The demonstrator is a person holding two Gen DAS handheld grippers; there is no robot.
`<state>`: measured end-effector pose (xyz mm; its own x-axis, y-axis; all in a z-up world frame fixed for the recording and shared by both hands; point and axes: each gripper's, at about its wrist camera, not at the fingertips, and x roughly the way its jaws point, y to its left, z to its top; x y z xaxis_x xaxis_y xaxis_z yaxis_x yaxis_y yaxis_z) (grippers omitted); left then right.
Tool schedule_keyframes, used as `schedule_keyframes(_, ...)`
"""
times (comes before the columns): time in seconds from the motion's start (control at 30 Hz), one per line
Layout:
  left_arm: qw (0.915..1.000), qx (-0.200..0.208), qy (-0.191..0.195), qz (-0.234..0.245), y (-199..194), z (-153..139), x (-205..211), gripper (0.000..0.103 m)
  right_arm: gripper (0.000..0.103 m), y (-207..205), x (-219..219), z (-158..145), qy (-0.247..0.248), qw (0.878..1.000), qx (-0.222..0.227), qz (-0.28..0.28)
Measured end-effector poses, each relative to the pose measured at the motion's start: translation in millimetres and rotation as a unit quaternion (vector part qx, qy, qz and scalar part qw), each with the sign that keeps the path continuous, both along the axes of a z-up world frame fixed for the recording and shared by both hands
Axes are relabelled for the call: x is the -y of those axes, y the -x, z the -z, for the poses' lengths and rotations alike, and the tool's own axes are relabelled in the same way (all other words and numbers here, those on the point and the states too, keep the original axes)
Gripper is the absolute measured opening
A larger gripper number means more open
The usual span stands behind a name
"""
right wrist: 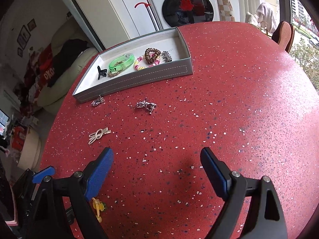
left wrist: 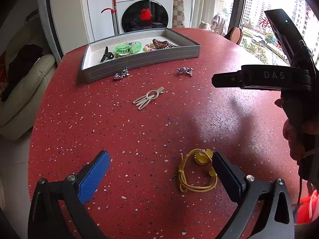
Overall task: Organize jewelry
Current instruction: 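Move both tools toward the yellow beaded hair tie and silver charm, then grasp the silver charm with the right tool while the left grasps the yellow hair tie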
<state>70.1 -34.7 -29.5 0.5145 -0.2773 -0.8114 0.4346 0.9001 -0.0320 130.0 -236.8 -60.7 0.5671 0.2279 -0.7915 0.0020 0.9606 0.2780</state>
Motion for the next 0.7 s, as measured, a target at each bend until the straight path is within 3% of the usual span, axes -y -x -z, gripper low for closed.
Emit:
schedule_keyframes(0.17, 0.9998, 0.002, -0.011, 0.019, 6, 4, 18, 0.103, 0.091, -13, -5, -3, 0.029, 1.0, 0.004, -0.011)
schedule_keyframes(0.7, 0.9997, -0.006, -0.023, 0.003, 7, 20, 23, 0.103, 0.088, -63, -30, 7, 0.061, 0.996, 0.004, -0.057)
